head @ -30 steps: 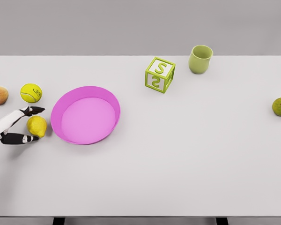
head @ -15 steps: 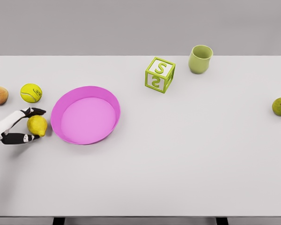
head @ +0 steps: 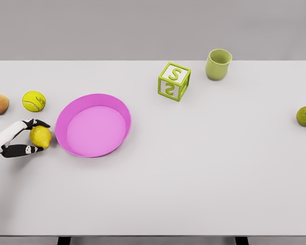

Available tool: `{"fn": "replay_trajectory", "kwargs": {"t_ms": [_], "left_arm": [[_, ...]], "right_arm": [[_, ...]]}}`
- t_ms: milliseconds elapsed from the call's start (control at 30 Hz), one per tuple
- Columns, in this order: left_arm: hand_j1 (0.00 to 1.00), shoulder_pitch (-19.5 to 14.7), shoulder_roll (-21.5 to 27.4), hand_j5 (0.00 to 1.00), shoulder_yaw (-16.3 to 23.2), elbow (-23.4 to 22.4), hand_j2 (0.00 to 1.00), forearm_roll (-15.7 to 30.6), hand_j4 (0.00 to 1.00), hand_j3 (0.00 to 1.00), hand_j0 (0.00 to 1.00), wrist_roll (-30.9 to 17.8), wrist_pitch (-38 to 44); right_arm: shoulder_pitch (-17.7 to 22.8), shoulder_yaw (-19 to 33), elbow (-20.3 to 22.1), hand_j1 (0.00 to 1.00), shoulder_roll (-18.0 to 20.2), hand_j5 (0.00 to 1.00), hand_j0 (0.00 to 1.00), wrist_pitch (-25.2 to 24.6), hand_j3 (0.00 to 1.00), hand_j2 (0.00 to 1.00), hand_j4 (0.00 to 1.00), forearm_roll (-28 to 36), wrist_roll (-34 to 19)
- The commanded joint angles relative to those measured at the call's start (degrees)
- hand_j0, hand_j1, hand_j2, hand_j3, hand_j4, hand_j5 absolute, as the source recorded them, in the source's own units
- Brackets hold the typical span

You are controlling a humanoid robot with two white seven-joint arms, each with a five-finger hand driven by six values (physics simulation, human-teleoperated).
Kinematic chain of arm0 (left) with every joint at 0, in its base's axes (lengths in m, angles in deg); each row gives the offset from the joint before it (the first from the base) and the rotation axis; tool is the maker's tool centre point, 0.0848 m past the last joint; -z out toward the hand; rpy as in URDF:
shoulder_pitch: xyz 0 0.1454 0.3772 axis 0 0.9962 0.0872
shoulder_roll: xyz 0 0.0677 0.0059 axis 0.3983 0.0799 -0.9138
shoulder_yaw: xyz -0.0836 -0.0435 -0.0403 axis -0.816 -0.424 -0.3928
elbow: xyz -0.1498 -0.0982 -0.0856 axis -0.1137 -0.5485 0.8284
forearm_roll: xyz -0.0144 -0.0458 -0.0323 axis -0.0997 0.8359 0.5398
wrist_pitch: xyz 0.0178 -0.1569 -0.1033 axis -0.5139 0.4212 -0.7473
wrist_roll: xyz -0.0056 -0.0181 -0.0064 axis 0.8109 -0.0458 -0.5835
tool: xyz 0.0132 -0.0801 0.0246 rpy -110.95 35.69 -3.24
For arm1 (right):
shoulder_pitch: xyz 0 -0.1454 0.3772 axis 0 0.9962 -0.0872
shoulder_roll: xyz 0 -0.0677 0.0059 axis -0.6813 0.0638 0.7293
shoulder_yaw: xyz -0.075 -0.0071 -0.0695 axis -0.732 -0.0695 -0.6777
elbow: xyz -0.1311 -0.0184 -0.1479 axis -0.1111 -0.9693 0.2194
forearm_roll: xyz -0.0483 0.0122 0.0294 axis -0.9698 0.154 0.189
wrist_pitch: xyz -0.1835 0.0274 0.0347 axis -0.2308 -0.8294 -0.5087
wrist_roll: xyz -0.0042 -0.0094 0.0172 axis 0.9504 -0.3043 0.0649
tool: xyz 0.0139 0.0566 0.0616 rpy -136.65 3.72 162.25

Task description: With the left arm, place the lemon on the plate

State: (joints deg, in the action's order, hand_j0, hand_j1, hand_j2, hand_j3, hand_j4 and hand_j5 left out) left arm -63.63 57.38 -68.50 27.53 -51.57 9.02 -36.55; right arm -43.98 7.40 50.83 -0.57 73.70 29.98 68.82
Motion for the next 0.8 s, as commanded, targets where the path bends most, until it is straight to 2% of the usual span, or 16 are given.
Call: {"fn": "replay_trajectory", "kwargs": {"t_ms": [0, 633, 767], "left_arm": [[0.58, 0.00, 0.12, 0.58, -0.01, 0.08, 0.58, 0.29, 0.58, 0.58, 0.58, -0.02, 0.01], [0.52, -0.53, 0.29, 0.52, -0.98, 0.78, 0.52, 0.90, 0.52, 0.52, 0.52, -0.02, 0.01], [0.52, -0.62, 0.29, 0.52, -2.21, 1.31, 0.52, 0.90, 0.52, 0.52, 0.52, -0.02, 0.01]], "right_arm": [[0.00, -0.01, -0.05, 1.00, -0.01, 1.00, 1.00, 0.00, 1.00, 1.00, 1.00, -0.02, -0.01], [0.00, -0.01, -0.05, 1.00, -0.01, 1.00, 1.00, 0.00, 1.00, 1.00, 1.00, -0.02, -0.01], [0.00, -0.01, 0.03, 1.00, -0.01, 1.00, 1.00, 0.00, 1.00, 1.00, 1.00, -0.02, -0.01]]}}
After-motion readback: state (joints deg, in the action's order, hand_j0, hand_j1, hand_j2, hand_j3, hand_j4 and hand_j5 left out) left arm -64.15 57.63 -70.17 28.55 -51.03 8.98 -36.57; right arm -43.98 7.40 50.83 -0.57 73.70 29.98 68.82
